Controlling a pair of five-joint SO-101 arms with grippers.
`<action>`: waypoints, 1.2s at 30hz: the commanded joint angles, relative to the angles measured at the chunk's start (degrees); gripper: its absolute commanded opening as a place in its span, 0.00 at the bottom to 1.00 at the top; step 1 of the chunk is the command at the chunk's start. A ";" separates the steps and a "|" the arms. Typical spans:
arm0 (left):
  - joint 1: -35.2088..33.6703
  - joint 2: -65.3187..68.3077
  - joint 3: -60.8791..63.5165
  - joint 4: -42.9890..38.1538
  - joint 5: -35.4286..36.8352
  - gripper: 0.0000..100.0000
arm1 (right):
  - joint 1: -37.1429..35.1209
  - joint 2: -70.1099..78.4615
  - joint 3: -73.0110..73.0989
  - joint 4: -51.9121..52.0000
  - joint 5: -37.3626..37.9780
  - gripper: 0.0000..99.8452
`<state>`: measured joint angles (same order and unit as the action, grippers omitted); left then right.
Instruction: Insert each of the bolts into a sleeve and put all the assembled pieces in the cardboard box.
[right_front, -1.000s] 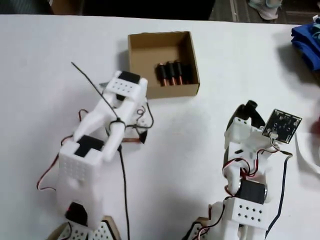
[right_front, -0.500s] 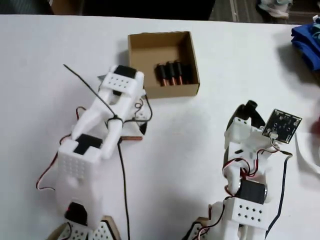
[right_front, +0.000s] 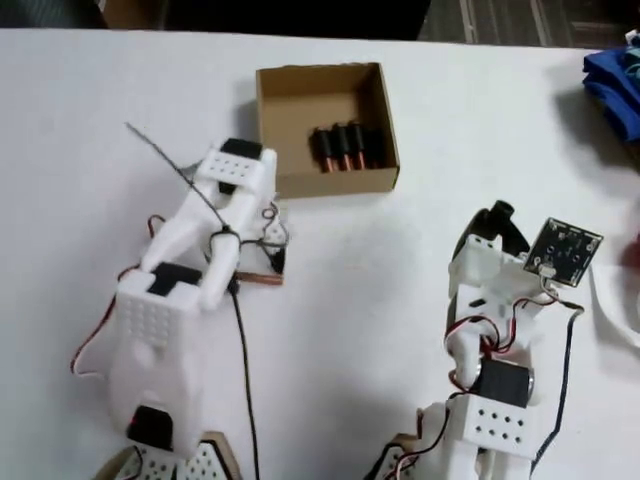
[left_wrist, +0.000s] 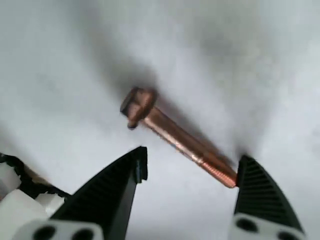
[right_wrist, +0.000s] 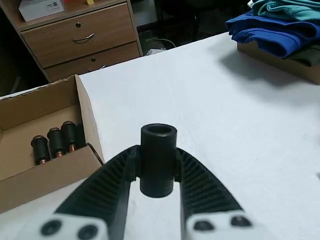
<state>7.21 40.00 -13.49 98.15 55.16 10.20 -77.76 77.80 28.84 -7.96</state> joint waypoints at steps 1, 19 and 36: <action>-3.52 5.27 0.13 -2.46 0.70 0.30 | 0.13 -1.63 -0.53 -1.71 0.18 0.02; -3.60 7.65 -4.35 1.58 -12.40 0.13 | 0.48 -1.63 -0.79 -1.71 0.35 0.02; -7.12 6.95 -4.88 3.78 -54.42 0.14 | 0.48 -1.63 -0.88 -1.71 0.44 0.02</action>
<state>2.81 45.54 -18.77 99.91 9.19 10.20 -77.76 77.80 28.48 -7.96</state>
